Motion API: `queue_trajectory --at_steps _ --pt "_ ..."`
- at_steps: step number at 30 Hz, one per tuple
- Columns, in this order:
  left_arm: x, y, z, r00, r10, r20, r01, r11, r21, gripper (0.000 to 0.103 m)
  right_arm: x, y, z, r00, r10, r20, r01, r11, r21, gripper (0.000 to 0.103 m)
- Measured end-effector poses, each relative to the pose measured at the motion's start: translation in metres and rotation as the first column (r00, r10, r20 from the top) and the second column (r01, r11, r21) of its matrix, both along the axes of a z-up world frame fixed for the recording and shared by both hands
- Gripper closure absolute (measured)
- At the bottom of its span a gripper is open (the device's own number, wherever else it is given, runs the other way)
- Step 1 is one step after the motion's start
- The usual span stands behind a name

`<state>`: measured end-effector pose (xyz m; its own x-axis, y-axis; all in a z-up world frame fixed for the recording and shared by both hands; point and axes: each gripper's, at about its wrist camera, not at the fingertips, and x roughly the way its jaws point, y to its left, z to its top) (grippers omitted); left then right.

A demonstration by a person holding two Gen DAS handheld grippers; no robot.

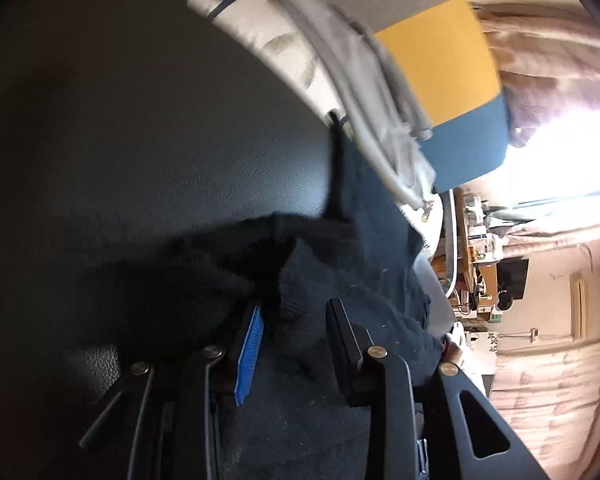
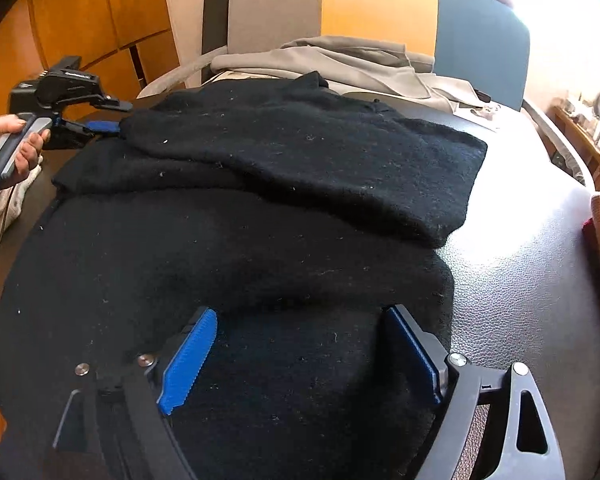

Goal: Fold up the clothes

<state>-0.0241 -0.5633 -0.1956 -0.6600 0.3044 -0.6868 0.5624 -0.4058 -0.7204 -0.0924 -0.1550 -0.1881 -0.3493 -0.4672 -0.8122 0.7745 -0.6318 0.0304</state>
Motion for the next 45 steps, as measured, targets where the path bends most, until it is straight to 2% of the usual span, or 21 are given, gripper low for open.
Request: queue_trajectory --at_steps 3,5,7,8,9,11,16,18,22,28,30,31,33,35,38,39,41,43,45 --pt "-0.004 -0.001 -0.003 1.0 0.009 -0.001 -0.009 1.0 -0.005 0.071 -0.001 0.0 0.0 1.0 -0.003 0.001 0.003 1.0 -0.006 0.015" --pt "-0.01 0.004 0.002 1.0 -0.019 0.018 0.02 0.997 -0.073 0.071 0.0 -0.001 0.0 1.0 -0.002 0.002 0.002 1.0 -0.005 0.015" --pt "-0.018 0.013 0.01 0.998 -0.051 0.046 0.059 0.983 -0.175 0.079 0.0 -0.001 0.0 1.0 -0.002 0.0 0.002 1.0 -0.004 0.015" --pt "-0.023 0.019 0.014 0.996 -0.068 0.064 0.081 0.968 -0.236 0.096 0.001 -0.001 0.0 1.0 -0.002 -0.001 0.002 1.0 -0.004 0.015" --pt "-0.026 0.024 0.019 0.994 -0.08 0.076 0.099 0.954 -0.285 0.097 0.001 -0.001 0.0 1.0 -0.003 -0.001 0.003 1.0 -0.005 0.015" --pt "-0.022 0.03 0.026 0.996 -0.076 0.043 0.085 0.951 -0.298 0.098 0.001 -0.001 0.0 1.0 -0.004 -0.002 0.004 1.0 -0.005 0.015" --pt "0.011 0.026 0.07 0.994 0.007 -0.111 -0.044 0.941 -0.337 0.098 0.0 0.0 0.0 1.0 -0.006 0.006 0.006 1.0 -0.016 0.015" --pt "0.028 0.021 0.081 0.991 0.031 -0.129 -0.075 0.933 -0.352 0.098 0.0 0.001 0.0 1.0 -0.008 0.011 0.009 1.0 -0.021 0.015" --pt "0.055 0.007 0.074 0.993 0.09 -0.08 -0.113 0.929 -0.352 0.098 -0.004 0.005 0.001 0.999 -0.024 0.04 0.027 0.998 -0.061 0.015" --pt "0.057 0.014 0.035 0.994 0.107 0.024 -0.093 0.939 -0.331 0.098 -0.006 0.006 0.001 0.998 -0.03 0.054 0.034 0.996 -0.078 0.015" --pt "0.06 0.017 0.04 0.993 0.119 0.024 -0.102 0.928 -0.359 0.097 -0.007 0.006 0.003 0.997 -0.034 0.065 0.039 0.996 -0.078 0.015" --pt "0.062 0.018 0.043 0.992 0.124 0.024 -0.106 0.922 -0.373 0.093 -0.01 0.008 0.006 0.995 -0.046 0.083 0.053 0.995 -0.085 0.017" --pt "0.065 0.02 0.048 0.99 0.135 0.024 -0.115 0.909 -0.4 0.086 -0.019 0.015 0.02 0.989 -0.085 0.121 0.102 0.985 -0.136 0.034" --pt "0.069 0.023 0.054 0.989 0.147 0.023 -0.123 0.896 -0.427 0.085 -0.03 0.022 0.037 0.983 -0.118 0.142 0.145 0.97 -0.197 0.039" --pt "0.074 0.026 0.062 0.986 0.163 0.021 -0.135 0.874 -0.467 0.085 -0.038 0.019 0.068 0.987 -0.095 0.126 0.128 0.949 -0.289 0.04" --pt "0.075 0.027 0.065 0.985 0.169 0.02 -0.138 0.866 -0.481 0.085 -0.042 0.012 0.073 0.989 -0.087 0.121 0.119 0.949 -0.292 0.04" --pt "0.072 0.037 0.074 0.991 0.134 -0.018 -0.125 0.859 -0.496 0.084 -0.052 -0.009 0.075 0.994 -0.066 0.091 0.088 0.962 -0.26 0.04" --pt "0.056 0.057 0.08 0.998 0.032 -0.047 -0.051 0.852 -0.521 0.083 -0.062 -0.031 0.069 0.995 -0.048 0.084 0.065 0.976 -0.208 0.041" --pt "0.036 0.074 0.072 0.999 -0.052 -0.006 0.04 0.837 -0.546 0.083 -0.075 -0.045 0.056 0.995 -0.045 0.092 0.057 0.988 -0.143 0.041"
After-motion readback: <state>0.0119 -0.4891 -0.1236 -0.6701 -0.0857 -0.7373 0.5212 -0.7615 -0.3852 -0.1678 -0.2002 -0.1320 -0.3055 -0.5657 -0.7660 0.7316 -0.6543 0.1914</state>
